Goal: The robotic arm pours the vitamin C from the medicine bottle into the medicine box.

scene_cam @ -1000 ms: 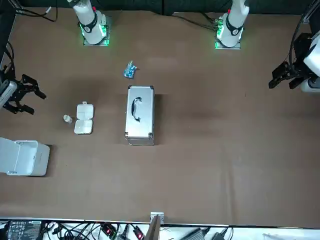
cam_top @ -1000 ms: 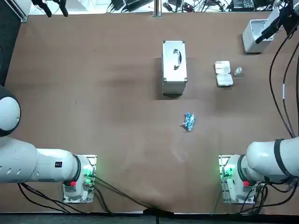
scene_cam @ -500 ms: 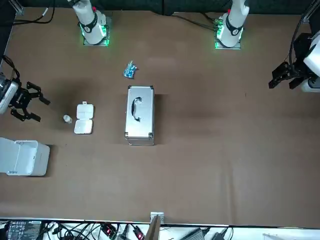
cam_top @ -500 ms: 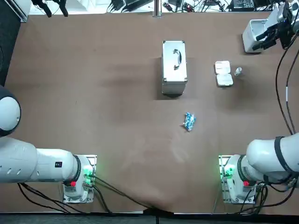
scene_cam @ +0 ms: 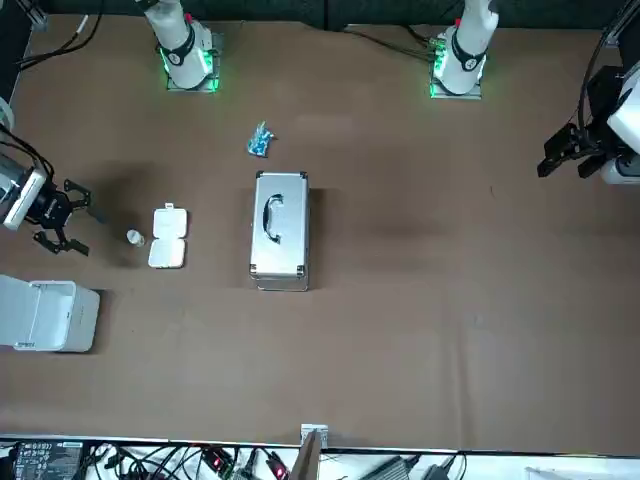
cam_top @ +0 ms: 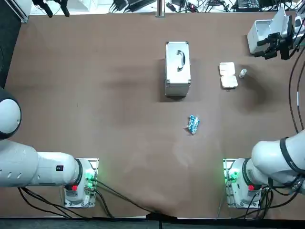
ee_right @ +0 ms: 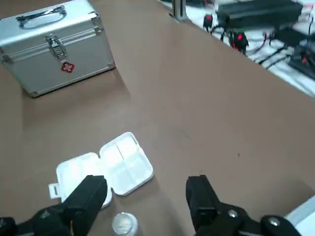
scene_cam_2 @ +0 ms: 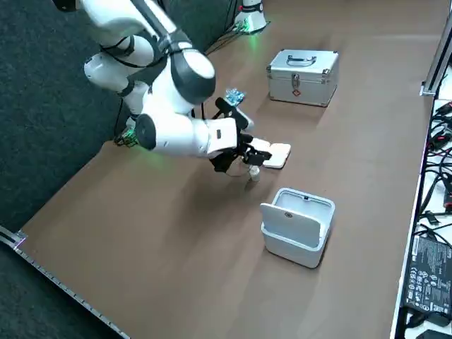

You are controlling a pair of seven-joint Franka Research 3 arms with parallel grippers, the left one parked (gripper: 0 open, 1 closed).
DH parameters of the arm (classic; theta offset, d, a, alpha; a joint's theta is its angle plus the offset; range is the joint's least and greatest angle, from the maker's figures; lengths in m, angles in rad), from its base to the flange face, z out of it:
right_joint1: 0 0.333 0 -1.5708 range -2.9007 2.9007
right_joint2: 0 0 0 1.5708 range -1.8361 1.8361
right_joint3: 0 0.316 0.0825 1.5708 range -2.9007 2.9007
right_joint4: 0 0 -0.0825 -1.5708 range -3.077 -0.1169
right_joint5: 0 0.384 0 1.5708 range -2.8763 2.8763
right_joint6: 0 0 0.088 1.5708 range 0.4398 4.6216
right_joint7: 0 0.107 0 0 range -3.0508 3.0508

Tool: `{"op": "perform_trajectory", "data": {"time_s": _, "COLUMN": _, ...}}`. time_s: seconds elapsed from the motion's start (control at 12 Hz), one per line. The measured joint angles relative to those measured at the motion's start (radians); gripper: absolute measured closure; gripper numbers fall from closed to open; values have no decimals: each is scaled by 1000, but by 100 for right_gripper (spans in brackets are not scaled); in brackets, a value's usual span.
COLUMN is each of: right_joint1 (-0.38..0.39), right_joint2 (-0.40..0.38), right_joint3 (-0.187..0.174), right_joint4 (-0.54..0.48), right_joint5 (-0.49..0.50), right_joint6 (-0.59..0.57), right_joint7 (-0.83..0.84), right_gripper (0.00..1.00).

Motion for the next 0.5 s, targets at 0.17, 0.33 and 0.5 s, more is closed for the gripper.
{"op": "perform_trajectory", "data": {"time_s": 0.17, "right_joint1": -13, "right_joint2": 33, "right_joint3": -21, "right_joint4": 0, "right_joint5": 56, "right_joint6": -38, "right_joint7": -120, "right_gripper": 0}}
{"op": "perform_trajectory", "data": {"time_s": 0.33, "right_joint1": -23, "right_joint2": 82, "right_joint3": -65, "right_joint4": 0, "right_joint5": 121, "right_joint6": -117, "right_joint7": -253, "right_gripper": 0}}
{"op": "perform_trajectory", "data": {"time_s": 0.5, "right_joint1": -24, "right_joint2": 119, "right_joint3": -89, "right_joint4": -1, "right_joint5": 171, "right_joint6": -180, "right_joint7": -349, "right_gripper": 0}}
